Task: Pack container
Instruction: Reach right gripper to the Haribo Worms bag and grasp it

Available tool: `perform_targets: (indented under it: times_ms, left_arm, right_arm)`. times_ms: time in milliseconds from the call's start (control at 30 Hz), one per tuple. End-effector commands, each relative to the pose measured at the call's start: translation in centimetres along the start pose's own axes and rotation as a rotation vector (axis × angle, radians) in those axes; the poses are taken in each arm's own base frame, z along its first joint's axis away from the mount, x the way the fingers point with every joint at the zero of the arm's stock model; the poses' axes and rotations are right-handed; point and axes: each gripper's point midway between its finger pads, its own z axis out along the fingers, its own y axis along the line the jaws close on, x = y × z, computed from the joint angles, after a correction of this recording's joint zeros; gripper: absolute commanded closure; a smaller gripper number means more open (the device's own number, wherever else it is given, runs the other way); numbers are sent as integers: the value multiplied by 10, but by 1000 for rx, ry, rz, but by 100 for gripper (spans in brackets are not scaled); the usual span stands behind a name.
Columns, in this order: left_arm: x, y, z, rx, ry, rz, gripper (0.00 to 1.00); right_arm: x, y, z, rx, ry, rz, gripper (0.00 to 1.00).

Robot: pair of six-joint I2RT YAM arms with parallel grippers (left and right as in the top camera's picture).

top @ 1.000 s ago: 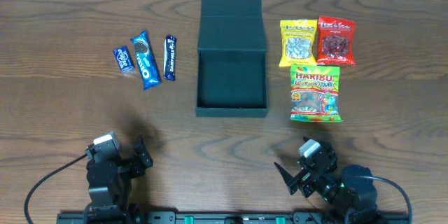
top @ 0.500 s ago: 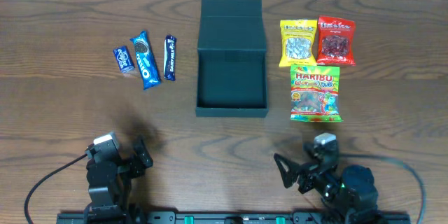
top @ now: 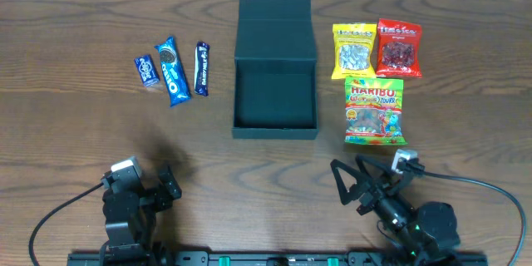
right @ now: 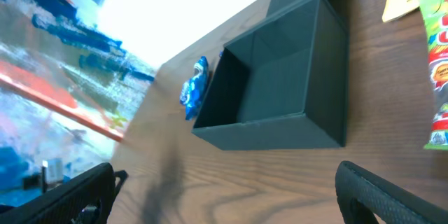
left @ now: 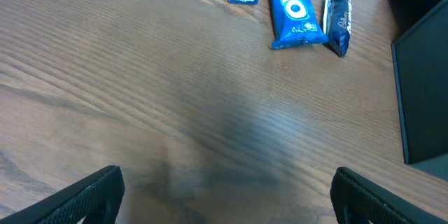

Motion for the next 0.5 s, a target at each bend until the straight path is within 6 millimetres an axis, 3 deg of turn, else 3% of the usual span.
perform_targets:
  times_ms: [0, 100, 200, 267, 467]
  left_arm:
    - [3, 1, 1, -3, 4, -1, 5]
    - [3, 1, 1, -3, 4, -1, 5]
    - [3, 1, 1, -3, 4, -1, 5]
    - [3, 1, 1, -3, 4, -1, 5]
    - [3, 1, 1, -3, 4, -1, 5]
  right_arm:
    - [-14, 5, 0, 33, -6, -112, 1]
    - [-32, 3, 4, 115, 22, -179, 1]
    - [-54, -11, 11, 261, 75, -223, 1]
    - [-71, -29, 17, 397, 141, -257, 1]
    - [-94, -80, 33, 695, 296, -238, 1]
